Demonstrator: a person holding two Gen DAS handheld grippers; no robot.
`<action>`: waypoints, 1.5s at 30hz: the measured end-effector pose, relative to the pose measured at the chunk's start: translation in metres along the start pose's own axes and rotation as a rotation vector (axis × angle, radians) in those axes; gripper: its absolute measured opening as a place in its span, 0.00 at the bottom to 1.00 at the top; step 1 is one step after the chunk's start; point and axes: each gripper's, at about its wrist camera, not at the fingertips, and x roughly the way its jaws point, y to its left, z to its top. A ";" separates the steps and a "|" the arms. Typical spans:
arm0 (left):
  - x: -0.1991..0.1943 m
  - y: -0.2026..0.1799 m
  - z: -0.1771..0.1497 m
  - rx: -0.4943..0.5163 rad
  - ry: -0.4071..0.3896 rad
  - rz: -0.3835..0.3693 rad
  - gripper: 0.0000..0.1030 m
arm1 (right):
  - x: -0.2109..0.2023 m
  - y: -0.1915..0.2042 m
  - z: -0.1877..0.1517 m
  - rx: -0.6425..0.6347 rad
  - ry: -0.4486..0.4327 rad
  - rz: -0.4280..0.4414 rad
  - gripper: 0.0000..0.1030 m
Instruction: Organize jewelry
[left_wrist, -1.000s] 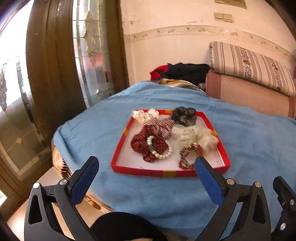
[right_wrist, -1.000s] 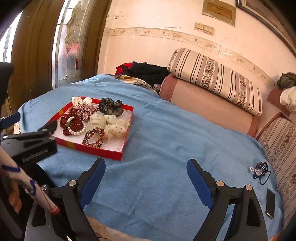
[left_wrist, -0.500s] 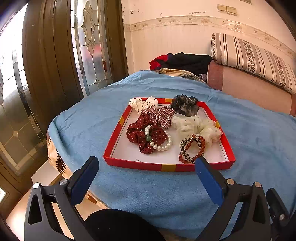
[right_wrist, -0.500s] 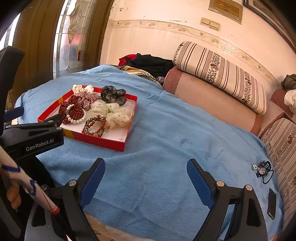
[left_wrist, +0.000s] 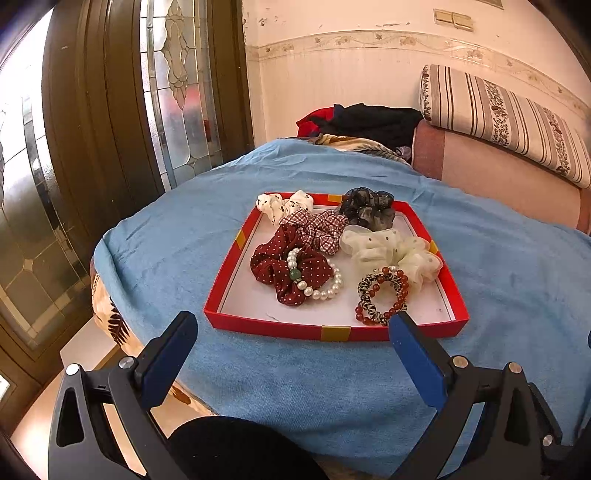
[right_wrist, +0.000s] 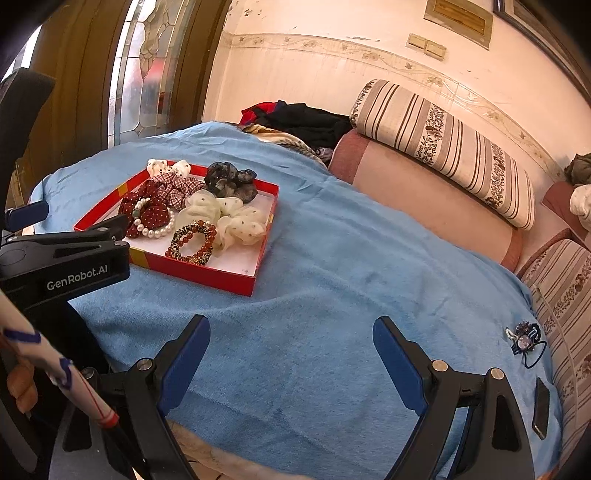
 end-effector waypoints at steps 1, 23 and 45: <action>0.000 0.000 0.000 0.001 0.000 0.000 1.00 | 0.000 0.000 0.000 0.000 0.001 0.001 0.90; -0.001 -0.002 0.000 0.004 0.000 0.001 1.00 | -0.002 0.001 -0.002 -0.003 0.002 0.001 0.90; 0.000 0.002 -0.001 0.008 -0.001 0.007 1.00 | -0.002 -0.005 -0.001 0.007 0.004 -0.001 0.90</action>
